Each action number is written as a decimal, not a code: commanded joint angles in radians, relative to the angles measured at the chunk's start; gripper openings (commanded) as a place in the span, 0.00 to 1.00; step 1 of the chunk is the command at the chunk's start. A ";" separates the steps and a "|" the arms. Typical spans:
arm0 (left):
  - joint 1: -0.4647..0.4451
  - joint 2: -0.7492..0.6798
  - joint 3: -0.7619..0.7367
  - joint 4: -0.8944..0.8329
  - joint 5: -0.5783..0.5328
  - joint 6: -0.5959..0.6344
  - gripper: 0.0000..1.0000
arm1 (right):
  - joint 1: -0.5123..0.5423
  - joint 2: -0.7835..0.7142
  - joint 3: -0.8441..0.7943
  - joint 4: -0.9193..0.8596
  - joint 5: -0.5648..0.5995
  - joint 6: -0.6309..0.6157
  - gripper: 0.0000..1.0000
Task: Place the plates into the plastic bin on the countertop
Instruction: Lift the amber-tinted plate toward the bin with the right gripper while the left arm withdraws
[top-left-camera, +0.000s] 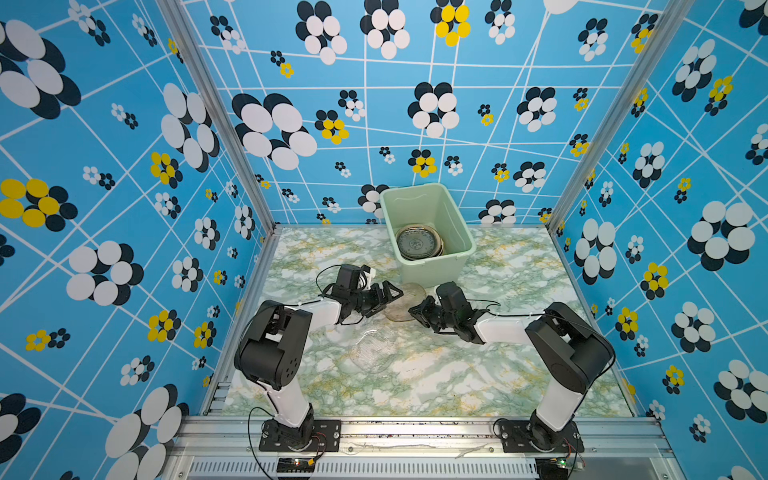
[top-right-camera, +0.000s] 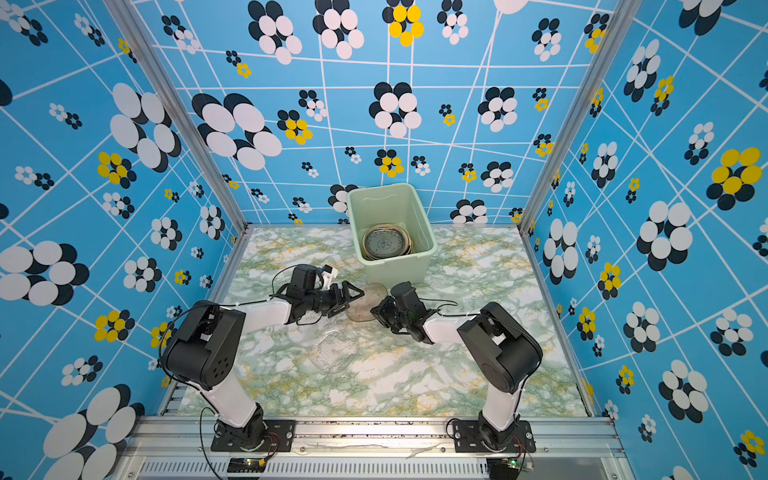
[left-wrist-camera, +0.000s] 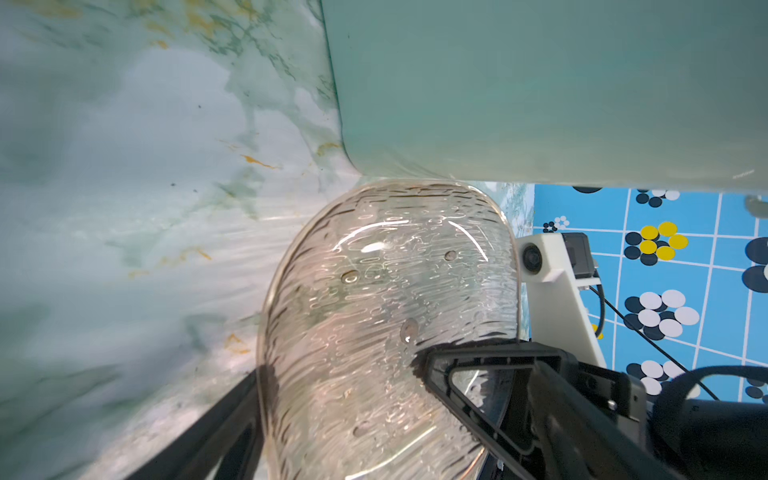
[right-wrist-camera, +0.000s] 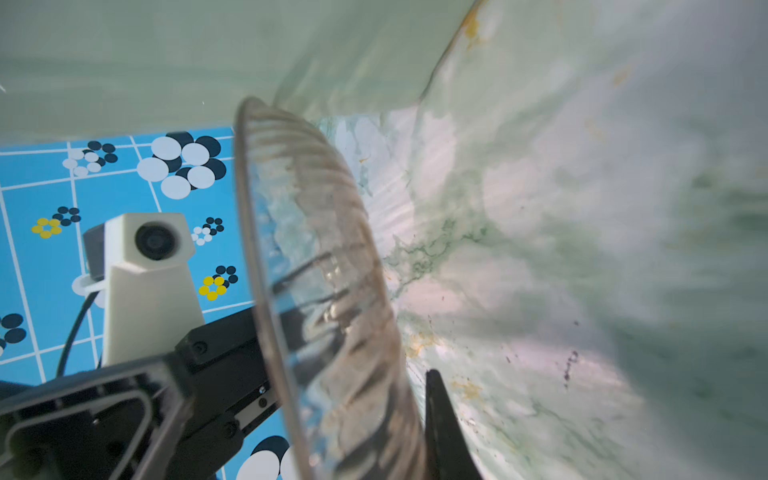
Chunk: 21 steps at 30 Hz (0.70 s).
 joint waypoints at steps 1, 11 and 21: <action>-0.008 -0.051 -0.025 -0.010 -0.012 -0.008 0.97 | -0.005 -0.071 -0.018 -0.054 0.037 -0.011 0.02; -0.008 -0.243 -0.053 -0.151 -0.053 0.039 0.99 | 0.021 -0.303 0.004 -0.461 0.044 -0.105 0.00; 0.007 -0.503 -0.079 -0.314 -0.153 0.087 0.99 | 0.037 -0.634 0.004 -0.810 0.111 -0.136 0.00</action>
